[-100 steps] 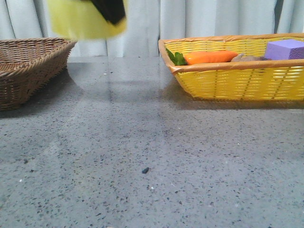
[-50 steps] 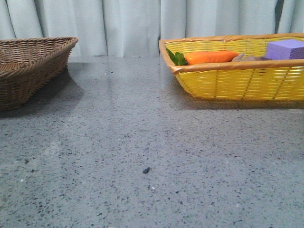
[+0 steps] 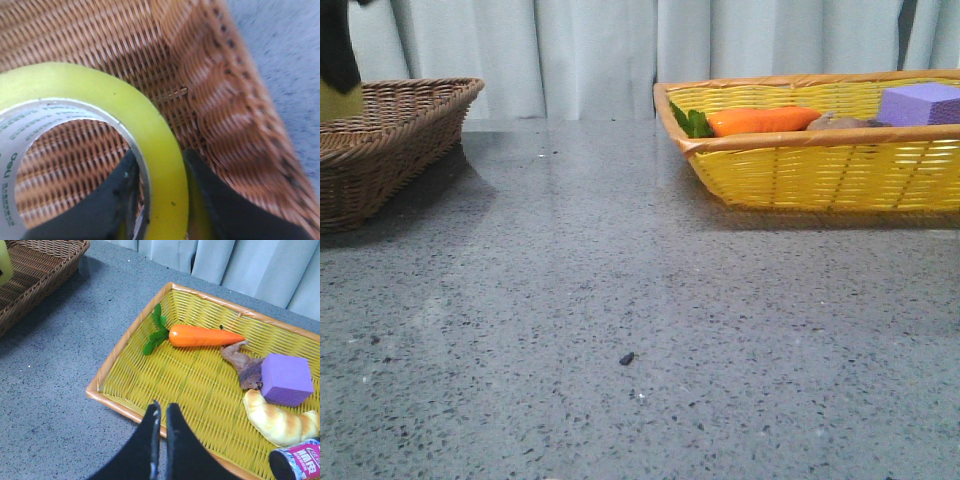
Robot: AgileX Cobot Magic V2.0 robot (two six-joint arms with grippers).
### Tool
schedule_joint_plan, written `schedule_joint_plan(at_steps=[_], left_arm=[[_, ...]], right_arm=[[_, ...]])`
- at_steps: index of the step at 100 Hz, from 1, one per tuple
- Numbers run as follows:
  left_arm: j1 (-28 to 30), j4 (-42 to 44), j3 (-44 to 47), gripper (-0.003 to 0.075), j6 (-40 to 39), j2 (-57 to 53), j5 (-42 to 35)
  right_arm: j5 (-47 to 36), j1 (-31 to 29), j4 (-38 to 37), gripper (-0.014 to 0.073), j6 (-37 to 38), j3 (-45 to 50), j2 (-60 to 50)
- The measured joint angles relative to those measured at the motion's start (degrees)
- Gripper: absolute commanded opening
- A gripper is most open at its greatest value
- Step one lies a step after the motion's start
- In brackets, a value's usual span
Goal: Transfer tape with both arms
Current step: 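Lift the tape roll with the left gripper over the brown basket, then lower the tape roll into the brown basket and open the left gripper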
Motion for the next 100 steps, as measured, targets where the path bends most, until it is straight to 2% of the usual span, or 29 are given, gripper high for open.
schedule_joint_plan(at_steps=[23,28,43,48,82,89,100], left_arm=[[0.86,-1.73,0.00,0.0063,0.13,3.32,-2.29],[0.86,-1.89,0.00,0.0098,0.13,3.42,-2.55],[0.86,-2.10,0.00,0.0272,0.22,3.42,-3.20],[0.86,-2.10,0.00,0.0295,0.22,3.42,-3.47],[0.41,-2.10,0.00,0.0289,0.22,1.58,-3.61],[0.66,-2.44,0.00,0.0249,0.22,-0.30,-3.61],[0.90,-3.40,0.00,0.0134,0.22,-4.29,-3.61]], right_arm=[[0.11,0.00,0.00,-0.0073,0.00,0.00,0.00],[0.11,0.00,0.00,-0.0073,0.00,0.00,0.00],[0.20,0.00,0.00,-0.0073,0.00,0.00,0.00],[0.20,0.00,0.00,-0.0073,0.00,0.00,0.00],[3.43,0.00,-0.46,-0.0072,0.00,0.00,-0.11],[3.33,0.00,-1.31,-0.0073,0.00,0.14,-0.58],[1.30,0.00,-2.13,-0.0073,0.00,0.95,-2.65]])
